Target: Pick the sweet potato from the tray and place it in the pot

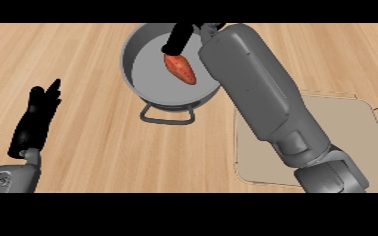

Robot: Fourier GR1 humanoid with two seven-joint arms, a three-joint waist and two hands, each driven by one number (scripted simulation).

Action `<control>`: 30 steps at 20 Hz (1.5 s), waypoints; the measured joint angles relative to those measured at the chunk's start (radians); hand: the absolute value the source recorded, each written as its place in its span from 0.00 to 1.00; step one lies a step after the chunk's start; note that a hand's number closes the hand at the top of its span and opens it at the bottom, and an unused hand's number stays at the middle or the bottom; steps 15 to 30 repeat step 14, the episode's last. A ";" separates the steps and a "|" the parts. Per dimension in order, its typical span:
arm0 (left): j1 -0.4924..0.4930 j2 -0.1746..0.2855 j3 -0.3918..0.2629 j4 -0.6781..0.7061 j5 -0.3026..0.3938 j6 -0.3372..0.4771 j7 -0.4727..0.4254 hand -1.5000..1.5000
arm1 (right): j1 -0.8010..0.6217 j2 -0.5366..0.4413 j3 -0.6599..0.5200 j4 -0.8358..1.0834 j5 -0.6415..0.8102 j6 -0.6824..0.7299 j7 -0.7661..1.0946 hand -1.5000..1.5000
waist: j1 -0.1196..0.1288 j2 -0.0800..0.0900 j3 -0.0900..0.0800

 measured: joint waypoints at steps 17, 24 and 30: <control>0.013 -0.011 0.012 -0.012 -0.006 -0.004 0.002 0.50 | 0.017 -0.010 -0.212 0.083 -0.269 -0.371 -0.227 0.00 | -0.009 0.000 0.001; 0.013 -0.011 0.012 -0.012 -0.006 -0.004 0.002 0.50 | 0.017 -0.010 -0.212 0.083 -0.269 -0.371 -0.227 0.00 | -0.009 0.000 0.001; 0.013 -0.011 0.012 -0.012 -0.006 -0.004 0.002 0.50 | 0.017 -0.010 -0.212 0.083 -0.269 -0.371 -0.227 0.00 | -0.009 0.000 0.001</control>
